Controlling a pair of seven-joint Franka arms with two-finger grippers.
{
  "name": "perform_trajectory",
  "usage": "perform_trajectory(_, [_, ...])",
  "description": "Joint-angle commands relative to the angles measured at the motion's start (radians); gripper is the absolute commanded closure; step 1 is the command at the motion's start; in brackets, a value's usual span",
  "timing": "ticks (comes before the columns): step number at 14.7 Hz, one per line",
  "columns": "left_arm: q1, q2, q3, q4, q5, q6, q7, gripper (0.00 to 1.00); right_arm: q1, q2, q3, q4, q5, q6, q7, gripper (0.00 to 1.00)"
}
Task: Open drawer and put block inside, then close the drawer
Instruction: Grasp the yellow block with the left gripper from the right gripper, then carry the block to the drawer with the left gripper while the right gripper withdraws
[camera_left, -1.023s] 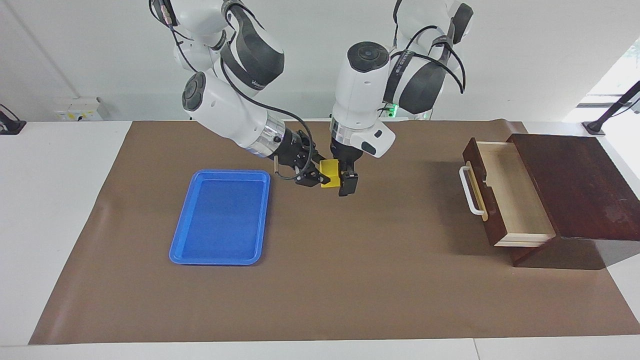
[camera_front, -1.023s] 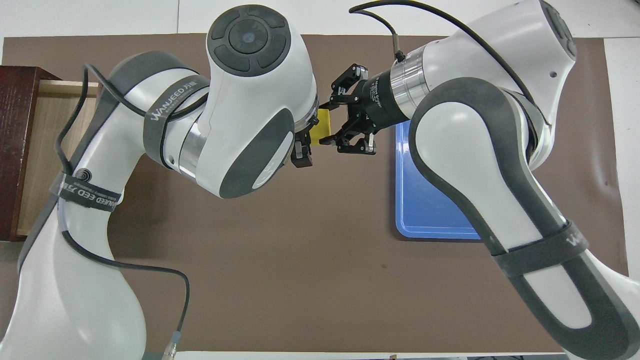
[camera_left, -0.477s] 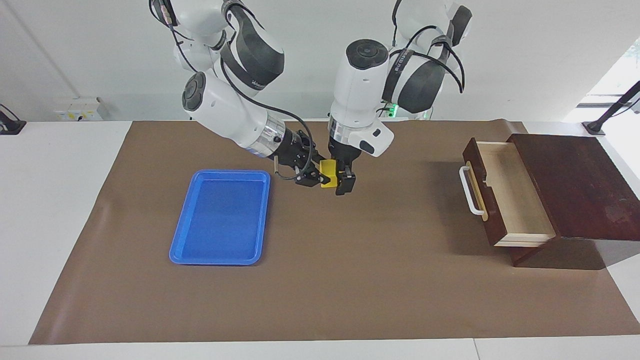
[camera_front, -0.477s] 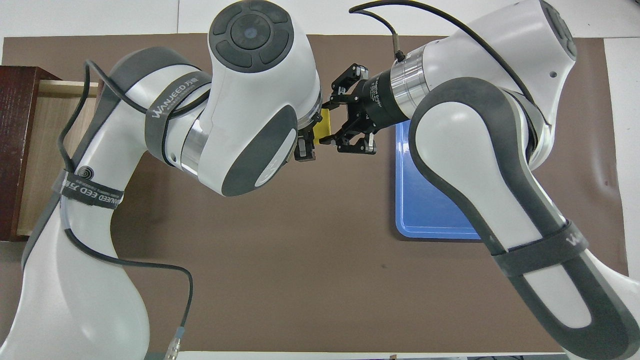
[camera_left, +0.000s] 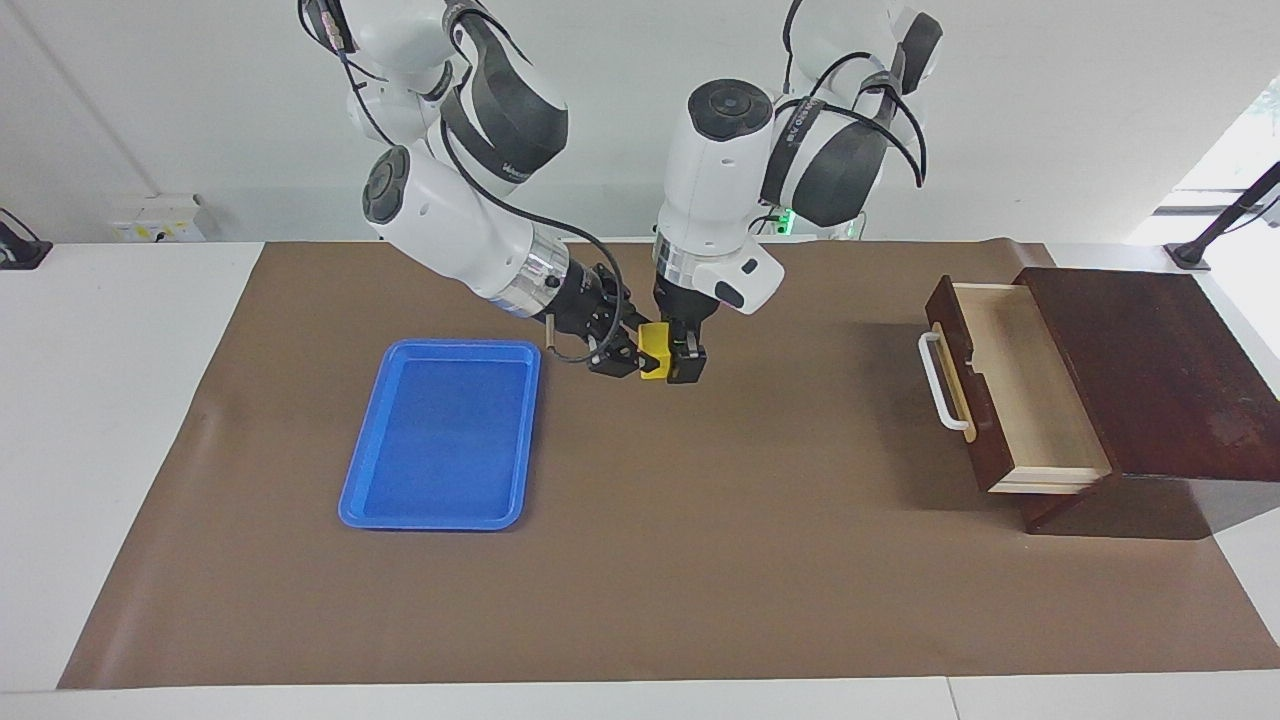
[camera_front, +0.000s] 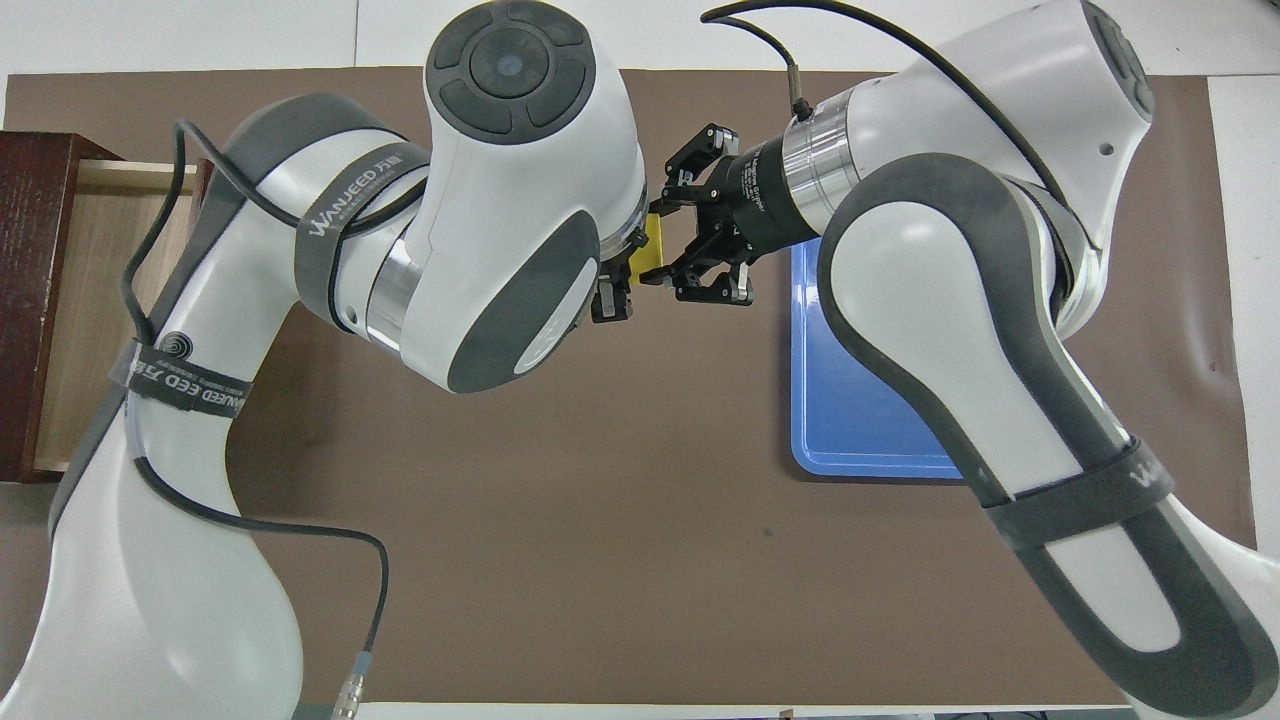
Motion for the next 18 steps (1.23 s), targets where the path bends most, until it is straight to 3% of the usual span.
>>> perform_trajectory(1, [-0.012, 0.027, 0.019, 0.049, -0.015, -0.024, -0.019, 1.0, -0.001, -0.004, 0.004, -0.002, 0.016, 0.004, 0.022, 1.0])
perform_trajectory(4, [-0.011, 0.027, 0.019, 0.049, -0.015, -0.013, -0.019, 1.0, -0.001, -0.004, 0.004, -0.002, 0.018, 0.004, 0.029, 1.0])
perform_trajectory(5, [-0.008, 0.027, 0.019, 0.049, -0.016, -0.01, -0.019, 1.0, 0.001, -0.004, 0.003, 0.001, 0.018, 0.005, 0.051, 0.13])
perform_trajectory(6, [-0.006, 0.027, 0.019, 0.049, -0.016, -0.009, -0.019, 1.0, -0.002, -0.004, 0.003, 0.004, 0.018, 0.004, 0.064, 0.0])
perform_trajectory(11, [0.0, 0.027, 0.021, 0.048, -0.004, -0.016, -0.005, 1.0, -0.013, -0.003, 0.003, 0.007, 0.02, 0.001, 0.064, 0.0])
perform_trajectory(14, [0.005, 0.021, 0.024, 0.046, 0.007, -0.076, 0.103, 1.0, -0.028, -0.003, -0.007, 0.014, 0.006, -0.011, 0.064, 0.0])
perform_trajectory(18, [0.074, 0.013, 0.044, 0.045, 0.028, -0.142, 0.228, 1.0, -0.146, -0.01, -0.011, 0.016, -0.066, -0.071, -0.081, 0.0])
